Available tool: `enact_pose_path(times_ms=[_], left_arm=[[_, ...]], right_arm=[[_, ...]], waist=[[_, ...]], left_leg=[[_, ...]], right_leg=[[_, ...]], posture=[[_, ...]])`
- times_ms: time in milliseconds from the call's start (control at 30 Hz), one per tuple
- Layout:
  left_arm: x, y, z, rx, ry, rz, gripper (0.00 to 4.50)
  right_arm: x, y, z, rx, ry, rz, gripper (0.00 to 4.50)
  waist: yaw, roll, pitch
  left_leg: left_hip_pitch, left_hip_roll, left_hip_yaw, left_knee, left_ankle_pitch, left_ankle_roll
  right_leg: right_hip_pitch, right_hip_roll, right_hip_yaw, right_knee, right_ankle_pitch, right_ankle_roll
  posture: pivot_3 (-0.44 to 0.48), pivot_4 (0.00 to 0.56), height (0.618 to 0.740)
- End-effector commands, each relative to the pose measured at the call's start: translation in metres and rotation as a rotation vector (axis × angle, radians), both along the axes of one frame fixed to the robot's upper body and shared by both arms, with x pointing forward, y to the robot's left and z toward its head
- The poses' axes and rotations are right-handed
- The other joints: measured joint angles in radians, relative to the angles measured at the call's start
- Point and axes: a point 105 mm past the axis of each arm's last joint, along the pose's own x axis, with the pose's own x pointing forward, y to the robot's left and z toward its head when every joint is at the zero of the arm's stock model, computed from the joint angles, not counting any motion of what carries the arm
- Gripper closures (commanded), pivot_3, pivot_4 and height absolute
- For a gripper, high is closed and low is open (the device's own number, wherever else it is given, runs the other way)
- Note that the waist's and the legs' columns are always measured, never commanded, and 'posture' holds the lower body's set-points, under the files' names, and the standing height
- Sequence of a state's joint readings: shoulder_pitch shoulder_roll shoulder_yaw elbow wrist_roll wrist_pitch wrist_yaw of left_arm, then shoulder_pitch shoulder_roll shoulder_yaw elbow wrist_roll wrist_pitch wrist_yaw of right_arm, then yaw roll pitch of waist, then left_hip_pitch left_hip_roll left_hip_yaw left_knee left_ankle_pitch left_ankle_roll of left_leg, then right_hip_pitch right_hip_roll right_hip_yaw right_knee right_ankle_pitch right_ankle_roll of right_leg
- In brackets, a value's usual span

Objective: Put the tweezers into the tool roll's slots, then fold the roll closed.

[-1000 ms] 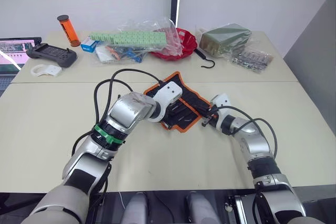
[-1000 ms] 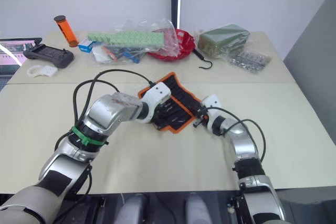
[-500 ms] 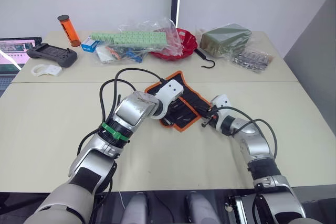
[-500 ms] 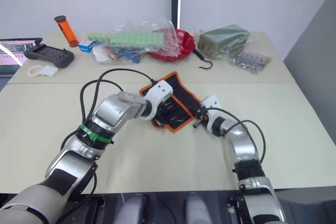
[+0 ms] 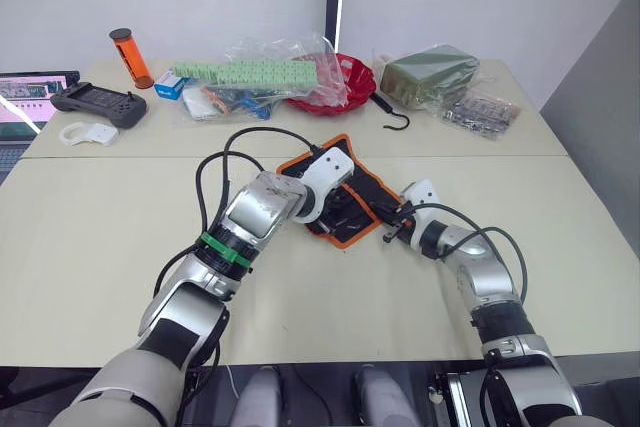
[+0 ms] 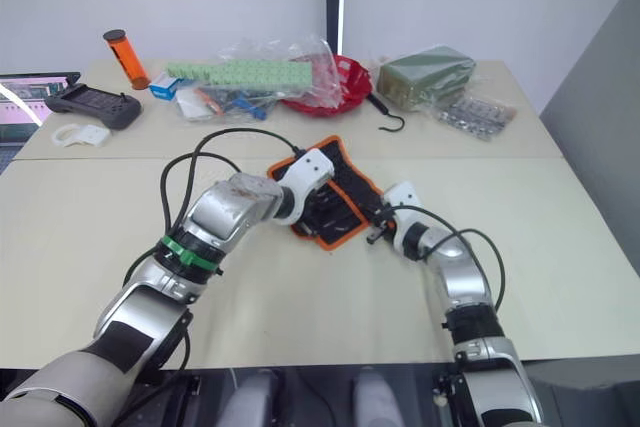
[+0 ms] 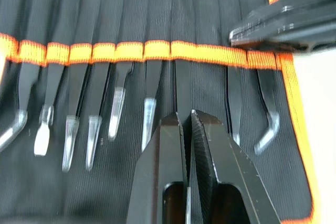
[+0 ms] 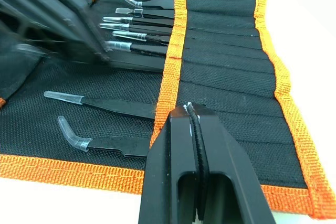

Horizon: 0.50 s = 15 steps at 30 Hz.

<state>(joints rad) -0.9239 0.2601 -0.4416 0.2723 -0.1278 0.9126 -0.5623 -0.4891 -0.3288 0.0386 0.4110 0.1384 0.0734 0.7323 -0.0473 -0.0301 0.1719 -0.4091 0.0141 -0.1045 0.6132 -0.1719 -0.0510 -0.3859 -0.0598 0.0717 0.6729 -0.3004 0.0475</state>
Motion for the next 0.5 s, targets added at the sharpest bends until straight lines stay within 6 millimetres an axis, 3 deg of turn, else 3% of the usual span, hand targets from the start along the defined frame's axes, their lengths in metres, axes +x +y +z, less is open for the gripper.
enact_pose_path(times_ms=[33,500], left_arm=[[0.005,-0.014,0.013,0.004,-0.144,-0.105,4.47],[0.025,-0.032,0.013,0.028,-0.185,-0.186,4.47]], right_arm=[[-0.006,0.007,-0.011,-0.025,0.031,0.029,4.50],[-0.010,0.008,-0.013,-0.022,0.034,0.026,4.50]], waist=[[0.001,0.000,0.000],[0.002,0.000,0.000]], left_leg=[[0.000,0.000,0.000,0.000,0.000,0.000],[-0.001,-0.001,0.000,0.001,0.000,0.000]], right_leg=[[0.000,0.000,0.000,0.000,0.000,0.000],[0.000,0.000,0.000,0.000,0.000,0.000]], posture=[[0.000,0.150,0.740],[0.000,0.150,0.740]])
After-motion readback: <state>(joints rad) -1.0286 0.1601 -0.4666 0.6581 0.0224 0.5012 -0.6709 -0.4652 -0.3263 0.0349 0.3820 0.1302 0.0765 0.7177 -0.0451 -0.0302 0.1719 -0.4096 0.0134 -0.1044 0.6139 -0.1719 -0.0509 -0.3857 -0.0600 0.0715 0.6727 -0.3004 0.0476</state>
